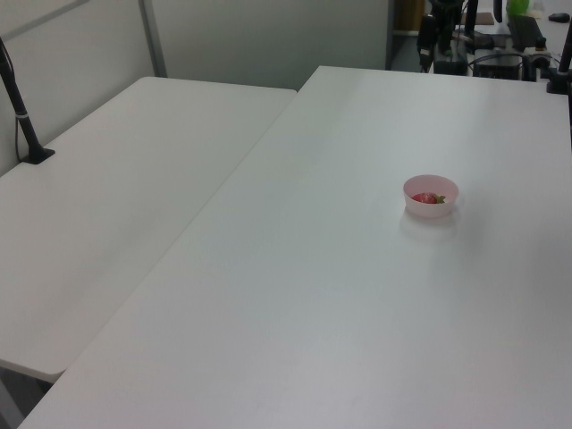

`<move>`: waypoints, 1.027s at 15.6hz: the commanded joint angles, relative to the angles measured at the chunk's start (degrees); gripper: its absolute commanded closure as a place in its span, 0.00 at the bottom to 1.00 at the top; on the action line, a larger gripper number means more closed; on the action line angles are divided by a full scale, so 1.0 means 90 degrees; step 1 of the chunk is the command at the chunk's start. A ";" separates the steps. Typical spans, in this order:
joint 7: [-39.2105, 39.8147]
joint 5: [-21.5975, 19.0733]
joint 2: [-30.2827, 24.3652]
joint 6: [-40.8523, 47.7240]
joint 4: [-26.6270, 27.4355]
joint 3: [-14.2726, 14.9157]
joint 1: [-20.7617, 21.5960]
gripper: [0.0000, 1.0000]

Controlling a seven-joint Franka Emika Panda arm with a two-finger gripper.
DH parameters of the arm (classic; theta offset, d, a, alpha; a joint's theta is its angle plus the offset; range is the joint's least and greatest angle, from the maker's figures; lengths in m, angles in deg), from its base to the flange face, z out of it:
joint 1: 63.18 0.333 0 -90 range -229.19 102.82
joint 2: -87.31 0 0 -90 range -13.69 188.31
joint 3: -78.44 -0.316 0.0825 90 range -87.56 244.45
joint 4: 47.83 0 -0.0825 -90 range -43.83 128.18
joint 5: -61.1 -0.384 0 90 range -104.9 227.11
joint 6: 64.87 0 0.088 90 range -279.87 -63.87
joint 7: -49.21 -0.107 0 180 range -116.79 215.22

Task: Pick up strawberry from bowl
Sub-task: 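Move the gripper over the pink bowl with the strawberry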

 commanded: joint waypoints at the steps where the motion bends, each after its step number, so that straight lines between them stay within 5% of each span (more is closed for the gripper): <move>1: 0.0117 -0.0060 0.0021 0.0083 -0.0123 0.0115 0.0123 0.00; 14: 0.0166 -0.0147 0.0031 0.0073 -0.0113 0.0115 0.0123 0.00; 16: 0.0758 -0.0080 0.0031 0.0142 -0.0055 0.0105 0.0123 0.00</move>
